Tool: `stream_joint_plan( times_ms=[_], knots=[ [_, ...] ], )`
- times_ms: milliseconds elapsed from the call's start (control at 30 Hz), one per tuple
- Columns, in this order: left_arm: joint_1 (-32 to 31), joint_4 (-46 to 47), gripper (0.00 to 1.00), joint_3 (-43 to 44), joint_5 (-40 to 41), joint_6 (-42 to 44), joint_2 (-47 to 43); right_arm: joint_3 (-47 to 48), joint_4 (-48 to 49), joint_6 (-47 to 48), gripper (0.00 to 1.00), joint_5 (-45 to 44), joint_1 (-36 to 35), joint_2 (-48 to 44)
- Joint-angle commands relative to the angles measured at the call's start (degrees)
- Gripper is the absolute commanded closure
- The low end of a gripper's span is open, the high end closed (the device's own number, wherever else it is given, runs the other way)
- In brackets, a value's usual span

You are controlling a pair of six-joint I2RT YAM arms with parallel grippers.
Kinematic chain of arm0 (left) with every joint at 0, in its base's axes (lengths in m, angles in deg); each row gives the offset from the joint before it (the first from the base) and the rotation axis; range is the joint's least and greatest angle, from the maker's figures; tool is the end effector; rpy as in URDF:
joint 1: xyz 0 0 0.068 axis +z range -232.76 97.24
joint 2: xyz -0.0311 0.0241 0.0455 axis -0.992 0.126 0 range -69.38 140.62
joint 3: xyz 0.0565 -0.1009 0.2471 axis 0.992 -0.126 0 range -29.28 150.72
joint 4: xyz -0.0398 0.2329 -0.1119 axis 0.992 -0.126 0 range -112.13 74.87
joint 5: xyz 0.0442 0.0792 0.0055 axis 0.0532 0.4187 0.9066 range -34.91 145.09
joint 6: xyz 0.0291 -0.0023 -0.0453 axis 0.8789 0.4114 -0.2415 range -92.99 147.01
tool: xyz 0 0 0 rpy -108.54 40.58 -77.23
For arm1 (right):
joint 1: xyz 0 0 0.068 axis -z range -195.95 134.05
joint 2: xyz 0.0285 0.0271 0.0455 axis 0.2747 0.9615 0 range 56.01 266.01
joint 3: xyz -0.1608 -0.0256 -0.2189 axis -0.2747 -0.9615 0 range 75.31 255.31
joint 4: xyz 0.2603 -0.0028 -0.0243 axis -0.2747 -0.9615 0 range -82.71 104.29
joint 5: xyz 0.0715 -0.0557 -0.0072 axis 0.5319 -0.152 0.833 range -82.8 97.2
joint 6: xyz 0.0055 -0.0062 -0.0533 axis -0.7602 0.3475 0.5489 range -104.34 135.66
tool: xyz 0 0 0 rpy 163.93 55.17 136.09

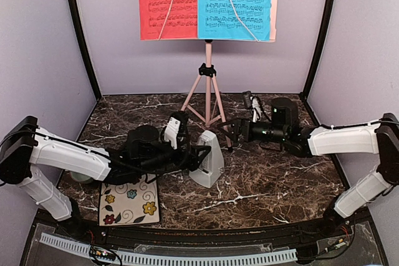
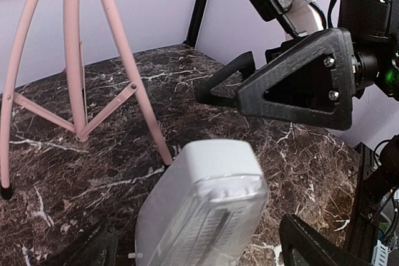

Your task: Set up the instrument practice props

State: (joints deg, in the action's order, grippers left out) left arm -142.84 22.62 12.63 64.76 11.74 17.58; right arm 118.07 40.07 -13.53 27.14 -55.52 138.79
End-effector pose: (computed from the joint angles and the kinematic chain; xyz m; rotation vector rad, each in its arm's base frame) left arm 0.1697 -0.2827 0.2323 0.5508 1.6802 -0.8305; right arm 0.2367 0.2114 0.2374 -0.4412 1.9147 1.1376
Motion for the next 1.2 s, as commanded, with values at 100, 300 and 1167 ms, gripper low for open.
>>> stream_joint_plan(
  times_ms=[100, 300, 1167],
  knots=[
    [2.9, 2.7, 0.11, -3.9, -2.4, -10.3, -5.5, 3.9, 1.1, -1.5, 0.03, 7.6, 0.3, 3.1],
    [2.5, 2.6, 0.15, -0.9, -5.2, -5.0, -2.9, 4.5, 1.7, -2.7, 0.05, 8.0, -0.8, 4.3],
    [-1.2, -3.4, 0.53, 6.9, 3.7, 8.4, 2.7, 2.5, -1.5, -1.1, 0.05, 2.9, -1.6, 9.7]
  ],
)
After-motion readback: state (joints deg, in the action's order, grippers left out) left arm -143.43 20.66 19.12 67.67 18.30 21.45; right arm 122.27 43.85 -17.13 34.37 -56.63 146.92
